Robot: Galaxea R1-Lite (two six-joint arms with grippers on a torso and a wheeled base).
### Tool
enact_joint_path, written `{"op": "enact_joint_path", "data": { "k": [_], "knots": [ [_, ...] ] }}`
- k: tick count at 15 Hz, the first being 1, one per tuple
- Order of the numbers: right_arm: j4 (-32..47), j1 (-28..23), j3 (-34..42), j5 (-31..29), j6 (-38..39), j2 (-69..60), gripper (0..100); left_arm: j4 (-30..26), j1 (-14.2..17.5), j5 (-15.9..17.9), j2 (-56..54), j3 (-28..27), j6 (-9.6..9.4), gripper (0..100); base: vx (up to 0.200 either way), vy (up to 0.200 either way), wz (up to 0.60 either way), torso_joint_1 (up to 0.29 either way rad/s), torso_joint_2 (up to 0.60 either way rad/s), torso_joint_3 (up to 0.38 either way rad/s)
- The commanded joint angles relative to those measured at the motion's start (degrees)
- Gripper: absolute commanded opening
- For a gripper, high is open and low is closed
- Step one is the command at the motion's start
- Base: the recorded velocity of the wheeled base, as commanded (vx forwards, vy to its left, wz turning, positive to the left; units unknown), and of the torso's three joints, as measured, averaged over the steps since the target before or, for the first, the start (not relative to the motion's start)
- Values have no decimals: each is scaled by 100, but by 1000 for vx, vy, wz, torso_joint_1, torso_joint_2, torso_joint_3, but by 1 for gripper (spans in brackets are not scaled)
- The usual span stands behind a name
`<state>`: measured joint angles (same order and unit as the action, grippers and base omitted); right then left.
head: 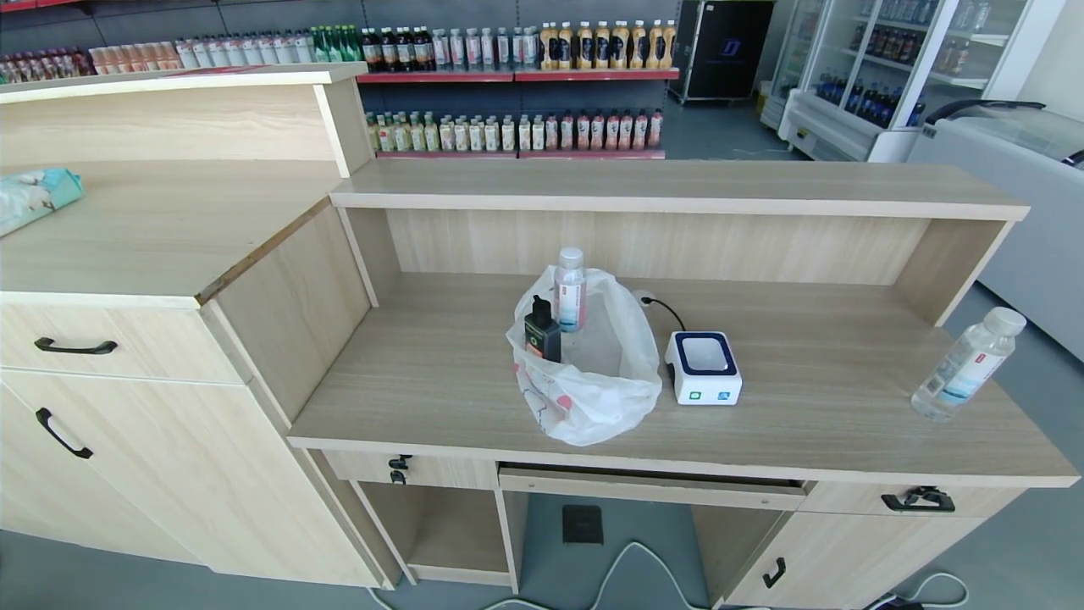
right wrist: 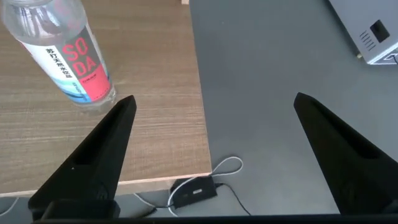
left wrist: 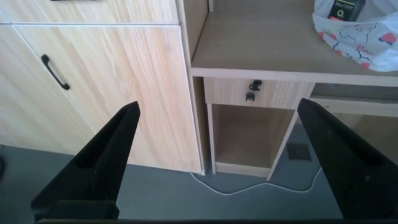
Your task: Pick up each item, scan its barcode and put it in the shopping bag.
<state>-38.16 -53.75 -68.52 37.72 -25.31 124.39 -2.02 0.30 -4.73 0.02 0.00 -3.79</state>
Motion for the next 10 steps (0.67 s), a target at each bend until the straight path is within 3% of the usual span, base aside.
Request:
{"op": "enact_joint_path", "data": {
  "k": [1,10],
  "knots": [
    [1,286,-144,-1,0,226,100,0,5,-2,-2,0,1,100,0,0,0,0,0,0],
    [-219,901,-144,8,-326,595,100,0,5,-2,-2,0,1,100,0,0,0,0,0,0]
  ]
}}
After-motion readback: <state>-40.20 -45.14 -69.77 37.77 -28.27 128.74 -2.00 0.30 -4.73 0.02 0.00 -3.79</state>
